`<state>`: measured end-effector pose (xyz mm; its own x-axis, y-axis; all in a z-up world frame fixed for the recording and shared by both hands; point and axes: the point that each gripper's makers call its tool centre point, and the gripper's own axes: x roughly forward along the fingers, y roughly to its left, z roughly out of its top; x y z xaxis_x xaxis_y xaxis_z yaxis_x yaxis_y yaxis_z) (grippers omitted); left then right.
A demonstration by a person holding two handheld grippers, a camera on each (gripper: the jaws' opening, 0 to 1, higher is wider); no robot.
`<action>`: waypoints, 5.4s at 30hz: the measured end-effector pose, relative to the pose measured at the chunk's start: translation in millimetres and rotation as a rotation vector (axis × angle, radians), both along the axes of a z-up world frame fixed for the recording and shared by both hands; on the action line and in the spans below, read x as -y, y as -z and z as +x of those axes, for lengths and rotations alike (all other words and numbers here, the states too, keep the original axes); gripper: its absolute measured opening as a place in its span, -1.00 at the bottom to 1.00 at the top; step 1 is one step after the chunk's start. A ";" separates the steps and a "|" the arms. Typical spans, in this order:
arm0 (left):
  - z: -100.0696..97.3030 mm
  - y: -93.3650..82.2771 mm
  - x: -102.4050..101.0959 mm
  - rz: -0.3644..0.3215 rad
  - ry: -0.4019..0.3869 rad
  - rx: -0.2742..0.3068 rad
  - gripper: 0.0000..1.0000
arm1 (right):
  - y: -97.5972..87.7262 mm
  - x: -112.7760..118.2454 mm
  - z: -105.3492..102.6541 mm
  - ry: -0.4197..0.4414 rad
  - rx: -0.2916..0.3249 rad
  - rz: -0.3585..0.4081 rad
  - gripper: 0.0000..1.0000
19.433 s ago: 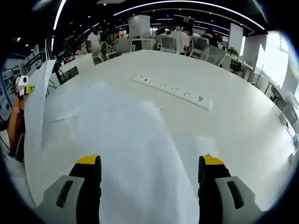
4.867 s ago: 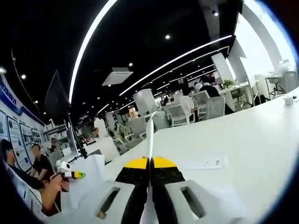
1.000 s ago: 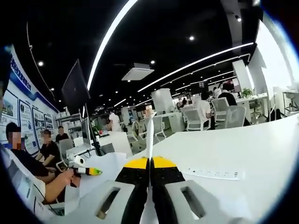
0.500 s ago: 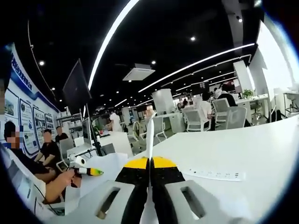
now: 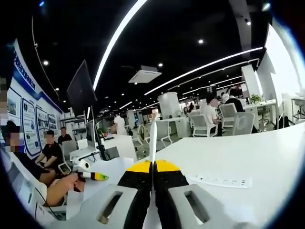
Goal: Organize the stack of printing papers by aligning and flattening the scattered papers on the table
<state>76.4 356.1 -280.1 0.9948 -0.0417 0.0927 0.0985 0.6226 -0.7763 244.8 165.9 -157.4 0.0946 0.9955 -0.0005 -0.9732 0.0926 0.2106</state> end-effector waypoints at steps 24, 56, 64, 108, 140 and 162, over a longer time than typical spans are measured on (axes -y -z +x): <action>5.1 2.8 5.6 0.009 0.000 -0.011 -0.88 | -5.3 -12.0 -20.5 -0.056 0.031 0.000 -1.00; 4.3 5.9 -0.9 -0.017 -0.015 -0.011 -0.88 | -7.8 -18.7 -32.3 -0.088 0.050 -0.003 -1.00; 5.3 6.6 -3.0 -0.022 -0.020 -0.011 -0.88 | -6.5 -21.2 -35.4 -0.098 0.053 -0.007 -1.00; 3.9 5.0 -5.5 -0.050 -0.037 0.008 -0.88 | -7.2 -26.5 -41.1 -0.120 0.058 -0.009 -1.00; 6.4 9.3 -8.9 -0.084 -0.044 0.005 -0.88 | -14.6 -28.1 -50.4 -0.138 0.084 0.005 -1.00; 8.1 10.2 -8.9 -0.097 -0.049 0.010 -0.88 | -14.7 -30.1 -57.3 -0.156 0.092 0.006 -1.00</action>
<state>84.5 364.9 -290.3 0.9945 0.0162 0.1039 0.0781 0.5484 -0.8326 187.4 195.9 -142.7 -0.0615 0.9981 0.0072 -0.9908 -0.0619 0.1206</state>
